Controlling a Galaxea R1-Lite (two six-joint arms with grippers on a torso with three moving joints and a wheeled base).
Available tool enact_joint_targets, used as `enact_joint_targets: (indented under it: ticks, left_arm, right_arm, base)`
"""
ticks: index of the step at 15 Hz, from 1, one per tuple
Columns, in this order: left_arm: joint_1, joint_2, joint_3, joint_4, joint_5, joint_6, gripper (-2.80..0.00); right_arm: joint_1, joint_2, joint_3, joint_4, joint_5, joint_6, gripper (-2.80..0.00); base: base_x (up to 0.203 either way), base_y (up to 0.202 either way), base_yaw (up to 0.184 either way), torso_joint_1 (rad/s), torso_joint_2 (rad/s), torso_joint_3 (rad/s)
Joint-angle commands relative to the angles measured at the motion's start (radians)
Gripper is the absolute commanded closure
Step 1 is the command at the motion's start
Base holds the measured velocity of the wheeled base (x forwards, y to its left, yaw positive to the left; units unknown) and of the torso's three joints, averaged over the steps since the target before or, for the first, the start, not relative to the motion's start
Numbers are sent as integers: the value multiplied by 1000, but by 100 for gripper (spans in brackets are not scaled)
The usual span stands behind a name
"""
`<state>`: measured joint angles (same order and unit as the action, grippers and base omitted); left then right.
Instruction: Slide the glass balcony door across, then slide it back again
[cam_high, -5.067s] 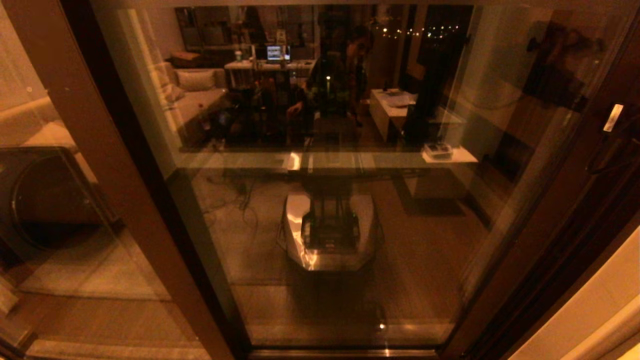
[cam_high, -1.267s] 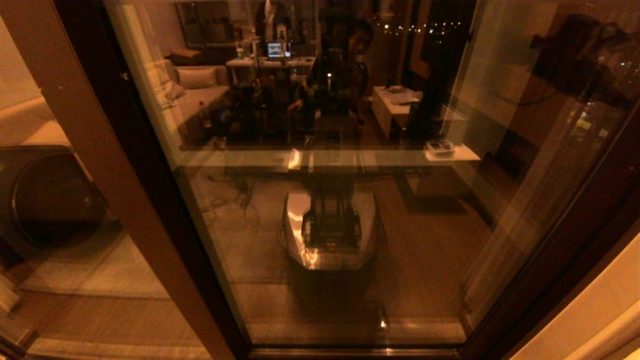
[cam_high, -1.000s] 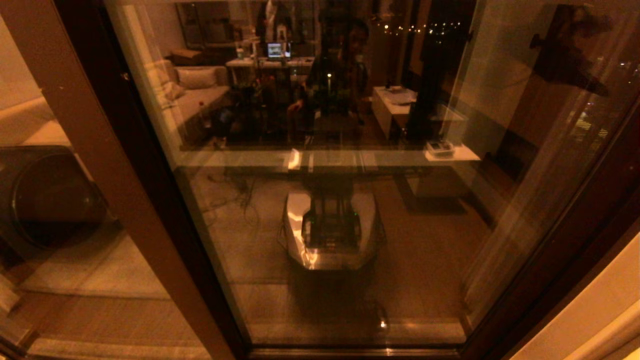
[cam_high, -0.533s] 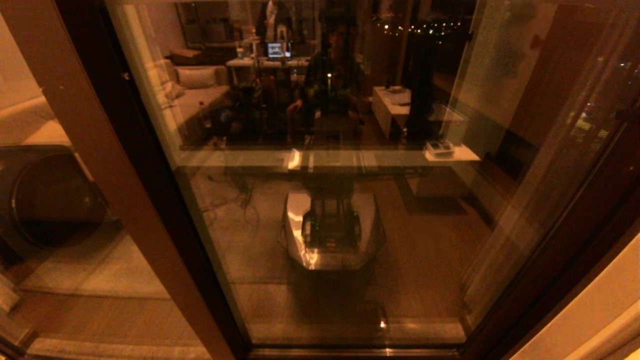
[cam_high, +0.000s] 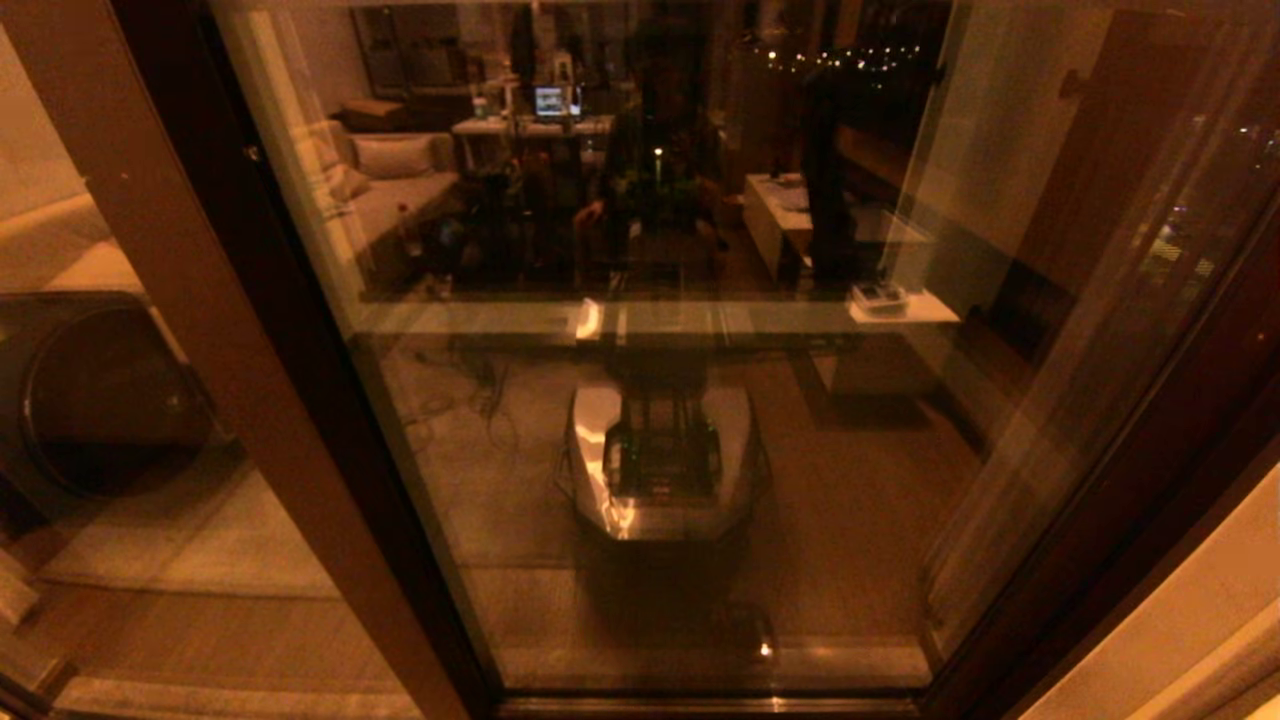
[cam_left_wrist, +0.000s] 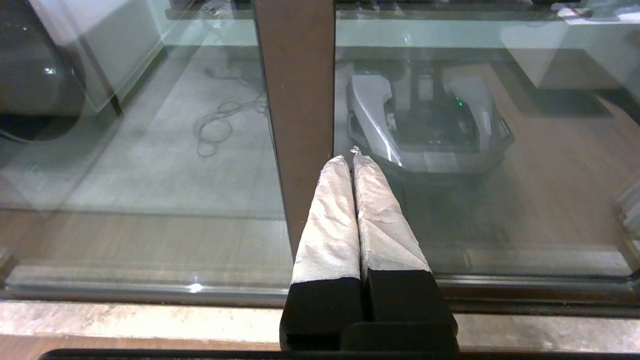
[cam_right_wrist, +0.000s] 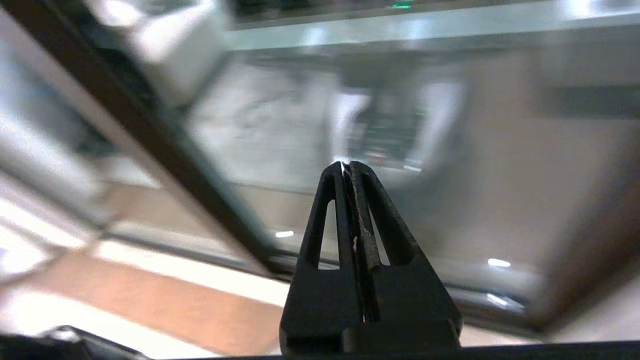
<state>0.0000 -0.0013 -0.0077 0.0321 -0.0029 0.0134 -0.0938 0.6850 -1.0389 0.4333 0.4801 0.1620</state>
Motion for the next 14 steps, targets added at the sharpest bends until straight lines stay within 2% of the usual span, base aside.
enact_joint_targets:
  ticks: [1,3,5,7,8,12,14]
  left_arm:
    - [0,-2,0,-1,0,0,0]
    - [0,-2,0,0,-1,0,0]
    - [0,-2,0,0,0,0,0]
    - [0,-2,0,0,0,0,0]
    - [0,-2,0,0,0,0,0]
    - [0,-2,0,-1,0,0,0]
    - [0,-2,0,0,-1,0,0]
  right_arm:
    - [2,-263,-5,186,-83,-42,0]
    - [3,-350,-70,363,-132,-103,0]
    - [3,-399,-126,491,-142,-142,0]
    - [2,-402,-231,695,-146,-135,0]
    - [2,-402,-279,750,-146,-130,0]
    - [7,-403,-459,795,-142,-170,0]
    - [55,-393,-550,800,-173,-178,0]
  base:
    - [0,0,0,0,0,0]
    - [0,0,0,0,0,0]
    - [0,0,0,0,0,0]
    - [0,0,0,0,0,0]
    - [0,0,0,0,0,0]
    - [0,0,0,0,0,0]
    - [0,0,0,0,0,0]
